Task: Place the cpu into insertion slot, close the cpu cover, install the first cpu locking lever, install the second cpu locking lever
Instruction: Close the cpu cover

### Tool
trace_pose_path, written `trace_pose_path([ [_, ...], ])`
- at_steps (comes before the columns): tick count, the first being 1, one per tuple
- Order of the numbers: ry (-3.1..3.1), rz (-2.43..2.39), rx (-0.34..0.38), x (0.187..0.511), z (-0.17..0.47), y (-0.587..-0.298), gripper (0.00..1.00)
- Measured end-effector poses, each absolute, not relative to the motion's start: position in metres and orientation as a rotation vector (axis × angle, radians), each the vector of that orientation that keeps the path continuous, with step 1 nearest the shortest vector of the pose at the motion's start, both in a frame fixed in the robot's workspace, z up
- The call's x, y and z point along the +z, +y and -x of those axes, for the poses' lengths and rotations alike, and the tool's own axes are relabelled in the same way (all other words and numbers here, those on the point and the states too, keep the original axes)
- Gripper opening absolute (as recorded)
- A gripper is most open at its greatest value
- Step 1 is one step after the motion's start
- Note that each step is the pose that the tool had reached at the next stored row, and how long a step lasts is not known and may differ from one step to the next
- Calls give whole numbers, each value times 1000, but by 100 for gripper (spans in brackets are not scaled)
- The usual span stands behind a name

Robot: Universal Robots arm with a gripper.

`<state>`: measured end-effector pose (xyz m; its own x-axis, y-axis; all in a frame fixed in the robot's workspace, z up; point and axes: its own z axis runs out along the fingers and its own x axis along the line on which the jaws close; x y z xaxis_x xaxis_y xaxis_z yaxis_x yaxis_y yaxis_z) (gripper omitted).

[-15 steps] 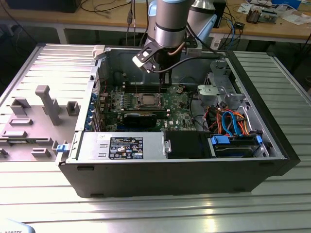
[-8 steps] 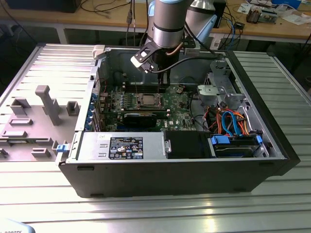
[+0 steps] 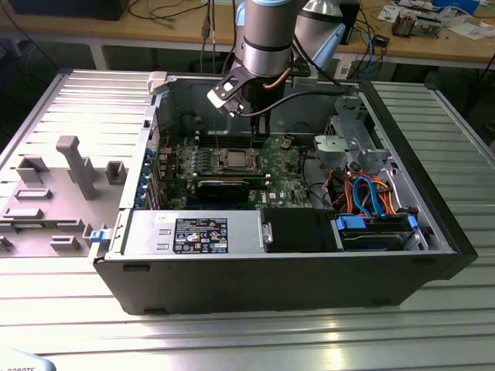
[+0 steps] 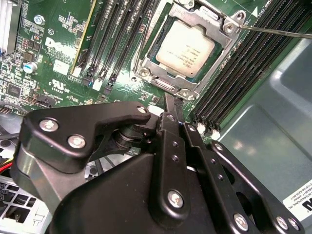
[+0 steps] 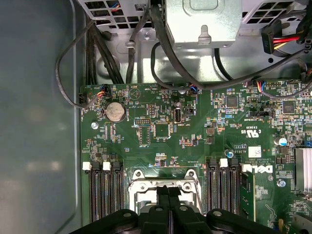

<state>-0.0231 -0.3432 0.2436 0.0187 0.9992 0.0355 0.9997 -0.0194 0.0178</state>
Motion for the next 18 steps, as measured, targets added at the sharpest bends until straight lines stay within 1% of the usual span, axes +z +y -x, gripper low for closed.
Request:
trace_pose_path([
  [9,-2191,2233,-60,241,30,-343,11],
  [18,-2191,2233,-60,230,47,-343,11],
])
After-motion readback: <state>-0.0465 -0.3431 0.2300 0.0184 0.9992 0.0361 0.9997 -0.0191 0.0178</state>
